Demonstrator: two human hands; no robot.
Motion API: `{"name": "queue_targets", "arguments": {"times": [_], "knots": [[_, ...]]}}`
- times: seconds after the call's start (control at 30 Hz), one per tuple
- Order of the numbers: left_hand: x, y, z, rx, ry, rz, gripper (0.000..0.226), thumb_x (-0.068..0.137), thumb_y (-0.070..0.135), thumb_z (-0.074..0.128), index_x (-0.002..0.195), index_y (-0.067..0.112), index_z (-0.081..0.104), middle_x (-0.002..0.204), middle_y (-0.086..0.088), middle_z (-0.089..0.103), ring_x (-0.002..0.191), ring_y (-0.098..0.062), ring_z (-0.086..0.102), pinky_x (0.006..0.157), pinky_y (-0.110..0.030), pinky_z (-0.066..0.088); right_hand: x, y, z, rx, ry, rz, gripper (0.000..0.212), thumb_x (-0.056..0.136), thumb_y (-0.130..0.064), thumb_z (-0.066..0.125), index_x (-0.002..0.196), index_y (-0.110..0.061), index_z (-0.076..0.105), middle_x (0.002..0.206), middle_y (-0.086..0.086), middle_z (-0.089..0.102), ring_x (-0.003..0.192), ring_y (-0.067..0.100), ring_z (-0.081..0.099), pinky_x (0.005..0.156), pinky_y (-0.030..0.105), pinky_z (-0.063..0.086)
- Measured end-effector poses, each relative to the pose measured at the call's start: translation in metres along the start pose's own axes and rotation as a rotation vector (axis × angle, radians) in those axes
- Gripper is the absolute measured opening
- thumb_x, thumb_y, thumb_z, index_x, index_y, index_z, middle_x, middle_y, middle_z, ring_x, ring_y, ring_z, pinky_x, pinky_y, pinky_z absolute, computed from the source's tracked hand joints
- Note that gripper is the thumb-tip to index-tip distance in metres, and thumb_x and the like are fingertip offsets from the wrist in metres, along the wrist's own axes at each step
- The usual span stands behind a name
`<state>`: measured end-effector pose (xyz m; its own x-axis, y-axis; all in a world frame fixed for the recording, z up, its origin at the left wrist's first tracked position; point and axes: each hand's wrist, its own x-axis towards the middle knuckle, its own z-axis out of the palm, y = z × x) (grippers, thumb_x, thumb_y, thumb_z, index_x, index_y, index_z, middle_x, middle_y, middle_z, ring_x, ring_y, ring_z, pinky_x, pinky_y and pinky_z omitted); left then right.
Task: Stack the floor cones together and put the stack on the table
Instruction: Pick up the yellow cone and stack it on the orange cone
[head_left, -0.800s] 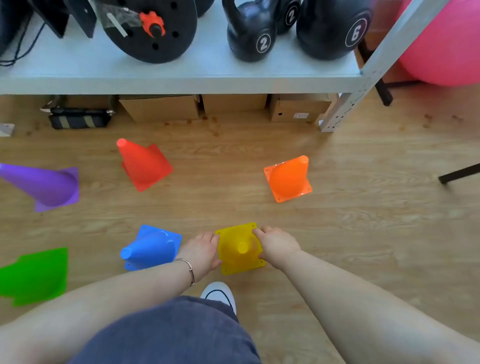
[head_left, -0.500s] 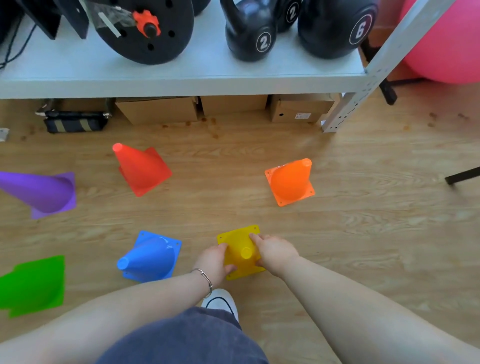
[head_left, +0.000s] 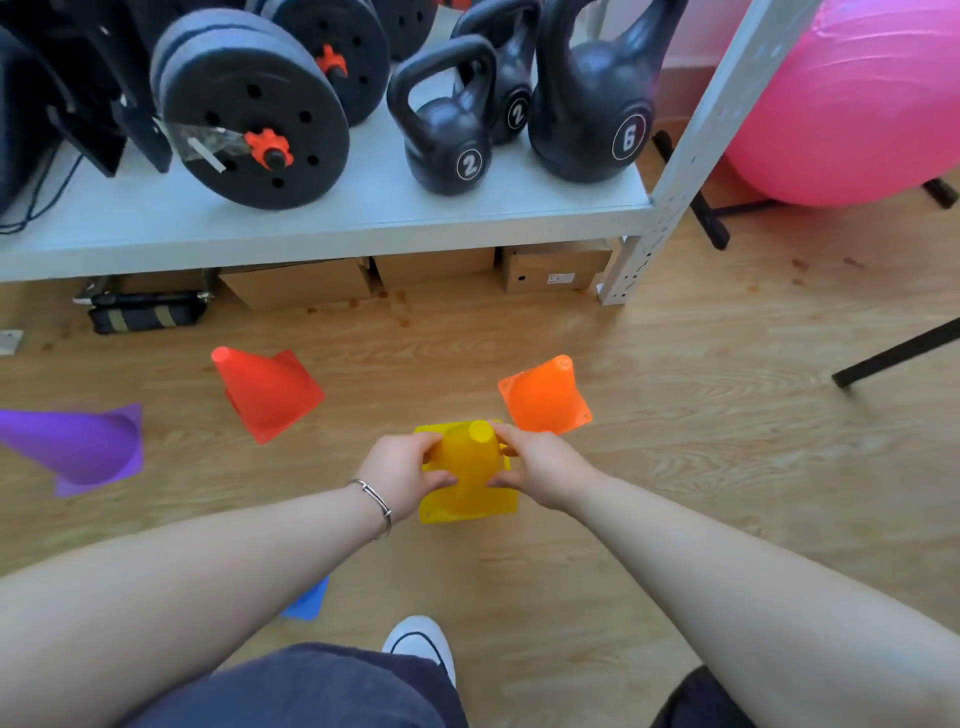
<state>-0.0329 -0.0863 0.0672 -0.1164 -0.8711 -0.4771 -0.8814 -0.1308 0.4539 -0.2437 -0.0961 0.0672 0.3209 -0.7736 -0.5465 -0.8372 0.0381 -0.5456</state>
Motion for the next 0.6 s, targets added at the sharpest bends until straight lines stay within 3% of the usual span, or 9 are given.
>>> {"name": "queue_targets", "arguments": {"times": [0.3, 0.6], "knots": [[0.025, 0.108, -0.07, -0.059, 0.217, 0.111, 0.065, 0.071, 0.051, 0.076, 0.126, 0.02, 0.06, 0.116, -0.002, 0.07, 0.108, -0.019, 0.064, 0.094, -0.038, 0.053, -0.012, -0.004, -0.159, -0.052, 0.063, -0.1, 0.08, 0.079, -0.034, 0.08, 0.147, -0.038, 0.038, 0.141, -0.001, 0.057, 0.127, 0.019, 0.055, 0.104, 0.042, 0.049], [0.079, 0.152, -0.031, -0.09, 0.191, 0.038, 0.061, 0.074, 0.049, 0.074, 0.126, 0.02, 0.06, 0.119, -0.002, 0.069, 0.107, -0.021, 0.064, 0.088, -0.037, 0.055, 0.025, 0.049, -0.173, -0.071, 0.07, 0.002, 0.085, 0.078, -0.031, 0.08, 0.148, -0.039, 0.033, 0.143, 0.001, 0.054, 0.131, 0.025, 0.051, 0.103, 0.046, 0.049]]}}
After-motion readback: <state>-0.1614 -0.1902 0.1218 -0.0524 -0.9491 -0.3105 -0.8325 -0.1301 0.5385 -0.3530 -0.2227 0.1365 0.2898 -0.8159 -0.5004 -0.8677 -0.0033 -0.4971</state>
